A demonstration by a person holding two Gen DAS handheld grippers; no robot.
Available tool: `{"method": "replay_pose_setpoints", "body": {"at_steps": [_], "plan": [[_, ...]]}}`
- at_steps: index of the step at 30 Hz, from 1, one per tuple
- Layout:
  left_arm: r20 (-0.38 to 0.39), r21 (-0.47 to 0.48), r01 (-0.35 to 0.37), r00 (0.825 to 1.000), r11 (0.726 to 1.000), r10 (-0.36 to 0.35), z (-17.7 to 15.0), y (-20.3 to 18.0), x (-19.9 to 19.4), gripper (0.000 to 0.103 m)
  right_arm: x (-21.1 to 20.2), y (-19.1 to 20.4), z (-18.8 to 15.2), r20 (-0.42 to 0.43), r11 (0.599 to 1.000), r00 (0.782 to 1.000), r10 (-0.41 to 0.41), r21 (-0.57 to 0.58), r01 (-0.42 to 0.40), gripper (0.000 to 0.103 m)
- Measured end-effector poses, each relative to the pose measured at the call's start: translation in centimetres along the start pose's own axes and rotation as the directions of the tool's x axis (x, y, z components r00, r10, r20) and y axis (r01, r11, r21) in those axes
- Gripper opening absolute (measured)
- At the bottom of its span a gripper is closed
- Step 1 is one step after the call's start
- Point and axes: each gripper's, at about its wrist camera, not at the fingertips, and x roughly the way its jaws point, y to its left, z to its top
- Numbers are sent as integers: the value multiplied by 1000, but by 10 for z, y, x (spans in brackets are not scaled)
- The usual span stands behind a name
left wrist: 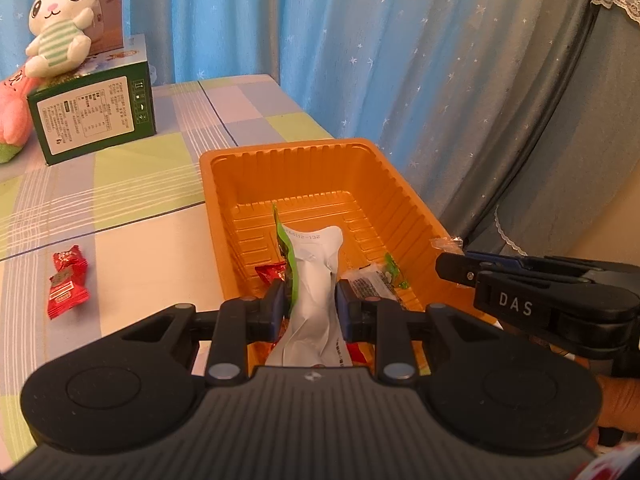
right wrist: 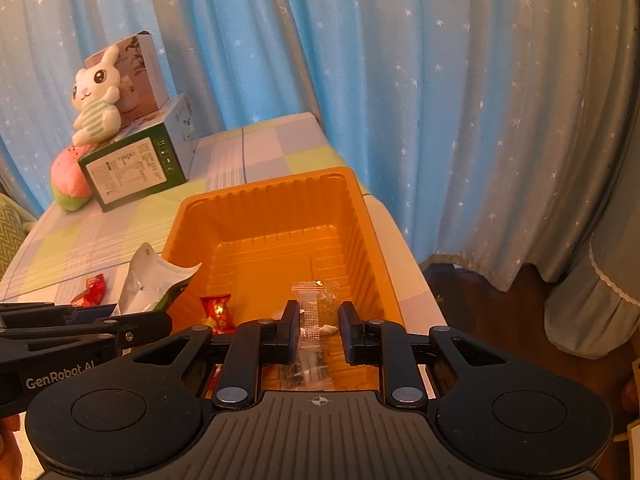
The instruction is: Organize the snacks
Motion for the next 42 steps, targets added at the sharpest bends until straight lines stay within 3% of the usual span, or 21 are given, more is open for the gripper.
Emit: {"method": "replay_pose_setpoints", "body": {"at_steps": [9, 29, 33, 35, 36, 37, 42], "plan": [[26, -40, 16, 1000, 999, -15, 8, 5, 7, 28, 6, -5, 2, -2, 1000, 1000, 4, 17, -4, 21], [31, -116, -38, 999, 992, 42, -20, 36, -29, 35, 1, 7, 10, 7, 998, 998, 57, 36, -57, 21], [34, -127, -44, 998, 991, 48, -22, 40, -36, 46, 1, 8, 13, 21, 992, 994, 108, 59, -109, 22], [36, -136, -45, 998, 990, 51, -25, 43, -42, 52, 0, 5, 13, 26, 988, 993, 119, 98, -121, 35], [38, -142, -49, 998, 989, 55, -26, 45, -45, 54, -2, 2, 13, 32, 985, 992, 123, 120, -126, 50], [41, -146, -53, 997, 988, 59, -27, 47, -48, 55, -5, 1, 13, 41, 982, 991, 125, 136, -130, 54], [50, -166, -62, 996, 984, 71, -35, 53, -66, 59, -20, -2, 9, 39, 981, 993, 108, 158, -113, 55]]}}
